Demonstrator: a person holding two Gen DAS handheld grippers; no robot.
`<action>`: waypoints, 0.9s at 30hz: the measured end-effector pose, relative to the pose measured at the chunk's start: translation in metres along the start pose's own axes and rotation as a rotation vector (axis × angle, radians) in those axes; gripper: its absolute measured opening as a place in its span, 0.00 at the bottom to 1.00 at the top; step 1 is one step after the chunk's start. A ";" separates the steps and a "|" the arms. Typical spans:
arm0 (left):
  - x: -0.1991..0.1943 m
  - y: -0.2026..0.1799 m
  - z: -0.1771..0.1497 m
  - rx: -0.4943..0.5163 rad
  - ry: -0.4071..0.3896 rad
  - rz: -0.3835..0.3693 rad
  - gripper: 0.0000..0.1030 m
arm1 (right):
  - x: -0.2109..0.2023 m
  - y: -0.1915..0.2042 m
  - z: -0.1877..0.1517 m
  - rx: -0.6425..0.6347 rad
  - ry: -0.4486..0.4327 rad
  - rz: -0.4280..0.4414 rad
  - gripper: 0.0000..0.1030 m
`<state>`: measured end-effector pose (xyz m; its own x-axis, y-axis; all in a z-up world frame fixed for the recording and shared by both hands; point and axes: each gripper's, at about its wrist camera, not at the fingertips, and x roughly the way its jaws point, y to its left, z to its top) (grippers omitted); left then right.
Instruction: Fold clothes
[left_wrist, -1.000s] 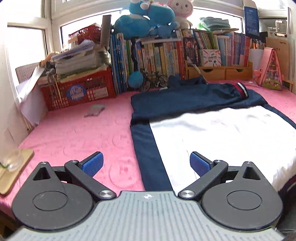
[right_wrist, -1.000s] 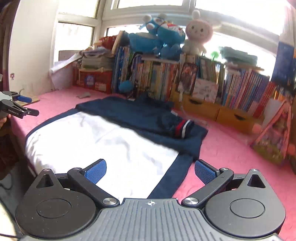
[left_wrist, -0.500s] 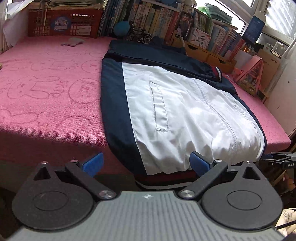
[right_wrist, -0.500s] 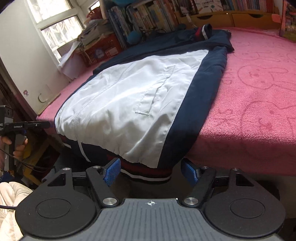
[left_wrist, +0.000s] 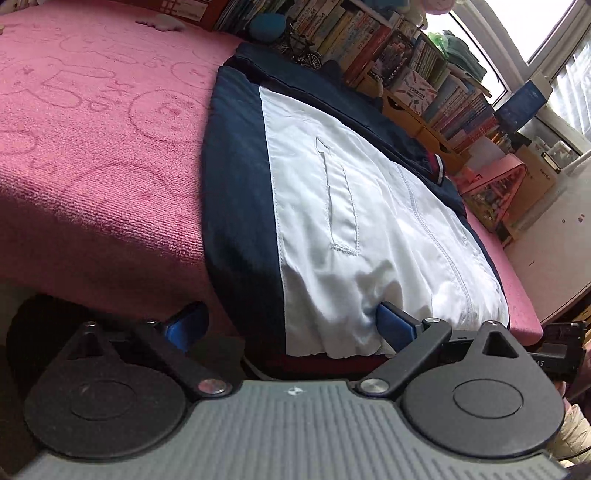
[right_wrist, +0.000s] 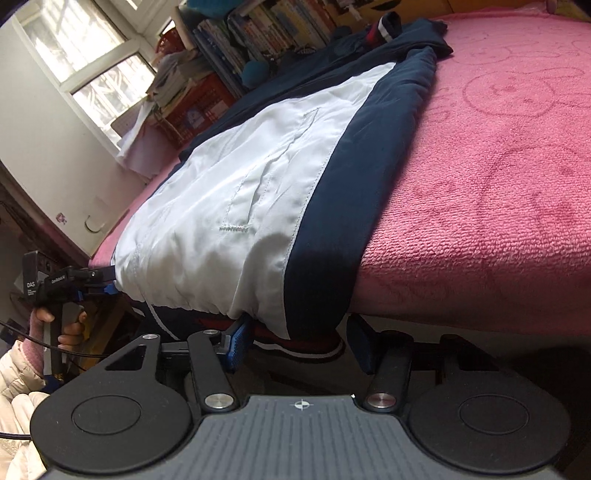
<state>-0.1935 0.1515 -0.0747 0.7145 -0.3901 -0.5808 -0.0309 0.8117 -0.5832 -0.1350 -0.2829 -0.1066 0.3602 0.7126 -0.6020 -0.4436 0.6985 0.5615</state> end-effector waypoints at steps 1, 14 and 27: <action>-0.002 0.001 -0.001 -0.013 -0.002 -0.021 0.74 | -0.001 -0.001 -0.001 0.007 -0.001 0.007 0.49; -0.046 -0.045 0.032 0.057 -0.082 -0.291 0.55 | -0.074 0.047 0.032 0.035 -0.178 0.317 0.39; 0.017 -0.045 0.069 0.155 -0.108 -0.168 0.64 | 0.035 0.008 0.117 0.179 -0.198 0.111 0.30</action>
<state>-0.1317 0.1378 -0.0195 0.7714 -0.4830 -0.4142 0.1963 0.7999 -0.5671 -0.0298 -0.2446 -0.0568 0.4787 0.7720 -0.4183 -0.3436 0.6031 0.7199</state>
